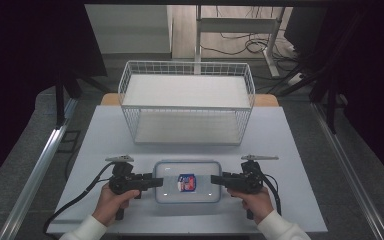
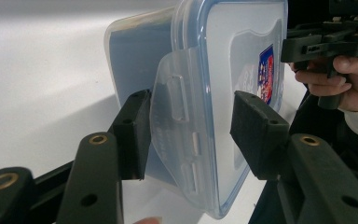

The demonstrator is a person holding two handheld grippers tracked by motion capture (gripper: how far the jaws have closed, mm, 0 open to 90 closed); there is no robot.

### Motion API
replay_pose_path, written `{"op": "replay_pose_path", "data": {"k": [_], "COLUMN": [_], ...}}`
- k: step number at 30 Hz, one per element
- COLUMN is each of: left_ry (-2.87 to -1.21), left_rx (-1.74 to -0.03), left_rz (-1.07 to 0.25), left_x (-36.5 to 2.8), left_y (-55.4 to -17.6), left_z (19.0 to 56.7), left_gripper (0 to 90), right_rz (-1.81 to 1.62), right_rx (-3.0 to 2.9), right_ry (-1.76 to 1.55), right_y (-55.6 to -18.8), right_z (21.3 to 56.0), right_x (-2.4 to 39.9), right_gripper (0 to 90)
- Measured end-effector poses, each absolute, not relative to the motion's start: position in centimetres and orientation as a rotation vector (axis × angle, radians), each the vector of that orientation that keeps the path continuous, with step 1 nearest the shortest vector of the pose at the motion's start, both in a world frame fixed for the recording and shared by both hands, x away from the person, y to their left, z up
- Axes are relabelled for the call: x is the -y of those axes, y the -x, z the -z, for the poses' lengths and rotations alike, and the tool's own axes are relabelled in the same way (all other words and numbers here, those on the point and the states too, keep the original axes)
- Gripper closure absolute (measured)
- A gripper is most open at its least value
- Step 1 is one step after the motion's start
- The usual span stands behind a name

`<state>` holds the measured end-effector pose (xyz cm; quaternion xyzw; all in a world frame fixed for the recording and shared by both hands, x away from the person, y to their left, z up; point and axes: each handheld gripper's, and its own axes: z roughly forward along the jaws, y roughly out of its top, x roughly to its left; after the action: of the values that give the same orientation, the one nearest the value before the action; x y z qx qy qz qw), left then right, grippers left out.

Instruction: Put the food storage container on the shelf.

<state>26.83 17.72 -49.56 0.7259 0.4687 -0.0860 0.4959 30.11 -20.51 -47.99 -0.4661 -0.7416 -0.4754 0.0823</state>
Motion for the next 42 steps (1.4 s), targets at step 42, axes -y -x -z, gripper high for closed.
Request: {"op": "replay_pose_path", "data": {"k": [42], "left_ry": [-1.733], "left_rx": [-1.108], "left_rz": [0.13], "left_x": [-18.1], "left_y": [-30.5], "left_z": [47.0], "left_gripper": [49.4], "right_rz": [1.549], "right_rx": [2.293], "right_ry": [1.318], "right_y": [-33.1], "right_z": [45.6], "right_x": [20.1], "right_gripper": [48.3]}}
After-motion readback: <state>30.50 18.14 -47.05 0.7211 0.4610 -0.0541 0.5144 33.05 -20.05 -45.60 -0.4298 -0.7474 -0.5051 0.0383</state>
